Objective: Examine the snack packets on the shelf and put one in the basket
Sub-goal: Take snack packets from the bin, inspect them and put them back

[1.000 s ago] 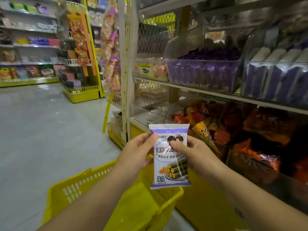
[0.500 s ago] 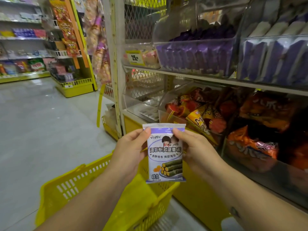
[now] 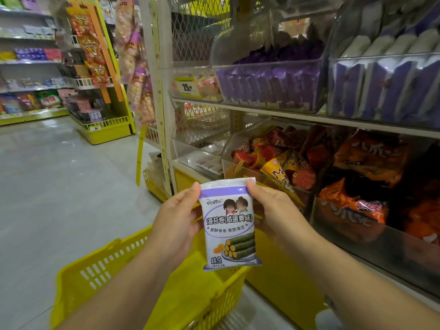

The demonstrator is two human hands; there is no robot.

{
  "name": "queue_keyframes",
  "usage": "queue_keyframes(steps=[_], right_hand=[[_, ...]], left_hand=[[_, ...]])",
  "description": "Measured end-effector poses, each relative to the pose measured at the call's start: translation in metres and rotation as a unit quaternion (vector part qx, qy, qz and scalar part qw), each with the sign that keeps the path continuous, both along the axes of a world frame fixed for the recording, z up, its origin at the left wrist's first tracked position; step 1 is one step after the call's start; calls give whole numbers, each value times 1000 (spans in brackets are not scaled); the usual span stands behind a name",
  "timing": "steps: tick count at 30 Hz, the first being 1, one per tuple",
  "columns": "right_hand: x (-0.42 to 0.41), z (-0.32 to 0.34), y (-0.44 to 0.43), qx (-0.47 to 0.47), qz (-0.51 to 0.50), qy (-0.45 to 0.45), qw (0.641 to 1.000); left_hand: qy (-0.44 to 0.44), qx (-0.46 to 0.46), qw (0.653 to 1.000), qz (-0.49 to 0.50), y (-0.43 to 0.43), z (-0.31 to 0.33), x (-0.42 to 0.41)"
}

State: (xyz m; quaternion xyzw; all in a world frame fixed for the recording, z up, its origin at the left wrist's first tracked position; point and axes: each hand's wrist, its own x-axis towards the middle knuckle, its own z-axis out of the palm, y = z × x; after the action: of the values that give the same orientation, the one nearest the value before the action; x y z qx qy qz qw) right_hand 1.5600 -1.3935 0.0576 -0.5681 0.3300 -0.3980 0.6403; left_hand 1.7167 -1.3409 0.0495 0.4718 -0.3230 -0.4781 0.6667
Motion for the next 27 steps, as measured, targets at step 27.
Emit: queue_keyframes(steps=[27], right_hand=[[-14,0,-8,127,116,38,984]], left_hand=[[-64,72,992,-78,9,3,12]])
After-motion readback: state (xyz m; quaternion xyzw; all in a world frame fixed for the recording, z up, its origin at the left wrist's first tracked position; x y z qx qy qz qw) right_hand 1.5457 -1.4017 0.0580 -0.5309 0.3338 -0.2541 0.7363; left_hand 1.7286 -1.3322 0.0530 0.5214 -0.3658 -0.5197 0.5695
